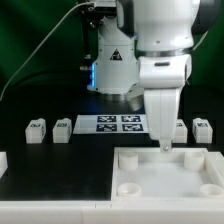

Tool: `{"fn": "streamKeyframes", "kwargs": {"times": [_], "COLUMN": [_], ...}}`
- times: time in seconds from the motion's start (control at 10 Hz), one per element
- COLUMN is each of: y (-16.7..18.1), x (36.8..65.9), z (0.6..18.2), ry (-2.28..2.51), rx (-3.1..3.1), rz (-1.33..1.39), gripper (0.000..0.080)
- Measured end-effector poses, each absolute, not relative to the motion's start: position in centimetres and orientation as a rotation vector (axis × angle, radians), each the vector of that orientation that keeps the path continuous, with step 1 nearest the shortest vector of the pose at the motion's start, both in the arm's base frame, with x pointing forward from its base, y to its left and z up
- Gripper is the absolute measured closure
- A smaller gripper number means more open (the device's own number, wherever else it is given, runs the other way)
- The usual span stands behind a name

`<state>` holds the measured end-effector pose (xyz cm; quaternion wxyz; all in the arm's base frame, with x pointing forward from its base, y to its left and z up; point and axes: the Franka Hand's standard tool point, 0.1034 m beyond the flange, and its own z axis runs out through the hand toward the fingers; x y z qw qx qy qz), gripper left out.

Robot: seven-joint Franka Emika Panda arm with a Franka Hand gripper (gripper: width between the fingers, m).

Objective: Assemble one leg

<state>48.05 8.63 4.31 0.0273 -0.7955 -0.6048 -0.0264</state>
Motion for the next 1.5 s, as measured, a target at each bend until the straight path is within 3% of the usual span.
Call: {"fn": "streamKeyframes", "kwargs": {"times": [0.3,0.8,1.1,1.5], "y": [13.3,13.9,16.8,16.7], "x": [46.9,46.4,43.7,43.2], "z": [6.2,5.8,4.9,4.8], "ry": [-1.321,-0.568,0.028,-0.017], "rx": [-2.781,-2.984,-3.008,-3.017], "rz": [-0.089,-0.076,0.006,0.127], "gripper": [0.0151,0.0151,0.0151,0.0151]}}
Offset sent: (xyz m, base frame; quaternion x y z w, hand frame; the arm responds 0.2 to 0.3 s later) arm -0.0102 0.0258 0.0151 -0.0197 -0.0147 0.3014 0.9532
